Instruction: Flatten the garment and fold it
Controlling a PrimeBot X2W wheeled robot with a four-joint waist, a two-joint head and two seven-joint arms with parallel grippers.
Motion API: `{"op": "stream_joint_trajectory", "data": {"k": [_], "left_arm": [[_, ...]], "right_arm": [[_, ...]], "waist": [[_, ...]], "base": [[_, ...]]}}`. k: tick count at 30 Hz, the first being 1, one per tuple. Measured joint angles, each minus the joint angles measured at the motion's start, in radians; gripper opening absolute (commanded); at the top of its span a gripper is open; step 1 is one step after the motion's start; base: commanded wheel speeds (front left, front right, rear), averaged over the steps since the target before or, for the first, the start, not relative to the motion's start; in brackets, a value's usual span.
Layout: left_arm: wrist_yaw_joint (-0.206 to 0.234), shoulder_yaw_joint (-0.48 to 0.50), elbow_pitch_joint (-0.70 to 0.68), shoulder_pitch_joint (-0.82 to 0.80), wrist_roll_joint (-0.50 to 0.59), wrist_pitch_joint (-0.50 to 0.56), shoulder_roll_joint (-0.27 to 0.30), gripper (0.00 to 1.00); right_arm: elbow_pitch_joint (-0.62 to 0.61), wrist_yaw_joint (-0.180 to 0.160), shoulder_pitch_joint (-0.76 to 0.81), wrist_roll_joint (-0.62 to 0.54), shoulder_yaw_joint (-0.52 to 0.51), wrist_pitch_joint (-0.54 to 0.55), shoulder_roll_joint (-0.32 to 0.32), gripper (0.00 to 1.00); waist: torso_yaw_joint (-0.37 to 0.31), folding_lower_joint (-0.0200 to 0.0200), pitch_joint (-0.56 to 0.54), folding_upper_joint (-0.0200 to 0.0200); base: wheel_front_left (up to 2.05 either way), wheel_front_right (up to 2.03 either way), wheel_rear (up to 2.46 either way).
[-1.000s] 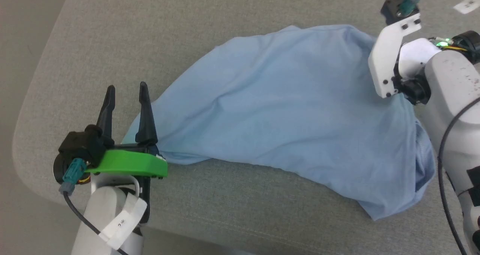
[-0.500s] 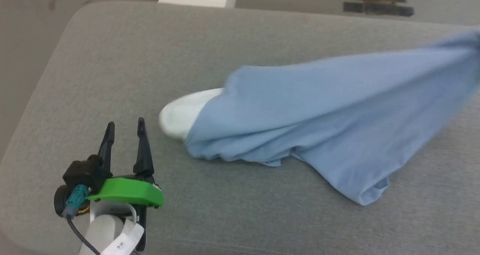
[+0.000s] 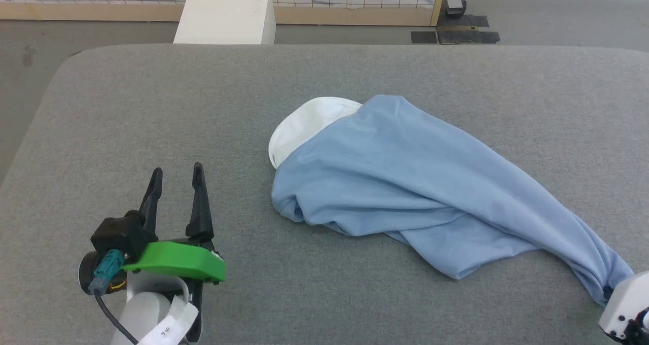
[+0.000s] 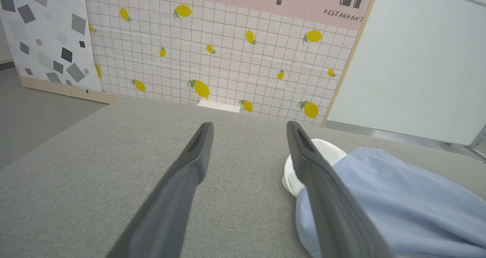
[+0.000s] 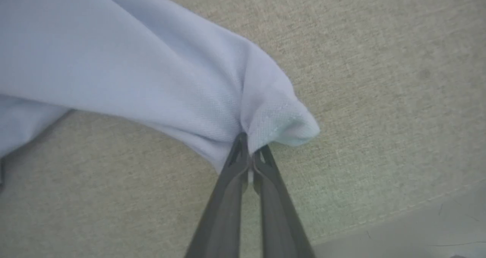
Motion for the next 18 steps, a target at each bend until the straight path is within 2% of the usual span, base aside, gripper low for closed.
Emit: {"op": "stream_joint_trajectory", "data": {"k": [1,2,6,8,11,14,18], "left_arm": [[0.000,0.001,0.000,0.000,-0.001,0.000,0.000,1.00],[0.000,0.002,0.001,0.001,-0.001,0.001,0.001,1.00],[0.001,0.003,0.005,0.008,-0.007,0.008,0.004,1.00],[0.001,0.002,0.007,0.011,-0.014,0.012,0.004,1.00],[0.002,-0.002,0.012,0.020,-0.025,0.024,0.002,1.00],[0.008,-0.020,0.023,0.031,-0.059,0.060,-0.004,1.00],[0.017,-0.075,0.058,0.006,-0.090,0.181,-0.020,1.00]], "right_arm": [[-0.016,0.000,0.003,0.001,-0.008,-0.009,0.012,0.04],[-0.038,0.000,0.006,0.003,-0.009,-0.020,0.025,1.00],[-0.150,0.000,0.006,0.010,-0.024,-0.101,0.050,1.00],[-0.254,0.000,-0.005,0.015,-0.062,-0.208,0.053,1.00],[-0.333,0.000,-0.013,0.014,-0.082,-0.279,0.074,1.00],[-0.385,0.000,-0.009,0.003,-0.076,-0.302,0.103,1.00],[-0.427,0.000,0.007,-0.002,-0.034,-0.291,0.122,1.00]], "waist": [[-0.001,0.0000,0.000,0.0000],[-0.003,0.0000,-0.002,0.0000],[-0.006,0.0000,-0.013,0.0000],[-0.004,0.0000,-0.025,0.0000],[0.000,0.0000,-0.037,0.0000],[0.006,0.0000,-0.044,0.0000],[0.014,0.0000,-0.044,0.0000]], "base": [[0.00,0.00,0.00],[0.00,0.00,0.00],[0.00,0.00,0.00],[0.00,0.00,0.00],[0.00,0.00,0.00],[0.00,0.00,0.00],[0.00,0.00,0.00]]}}
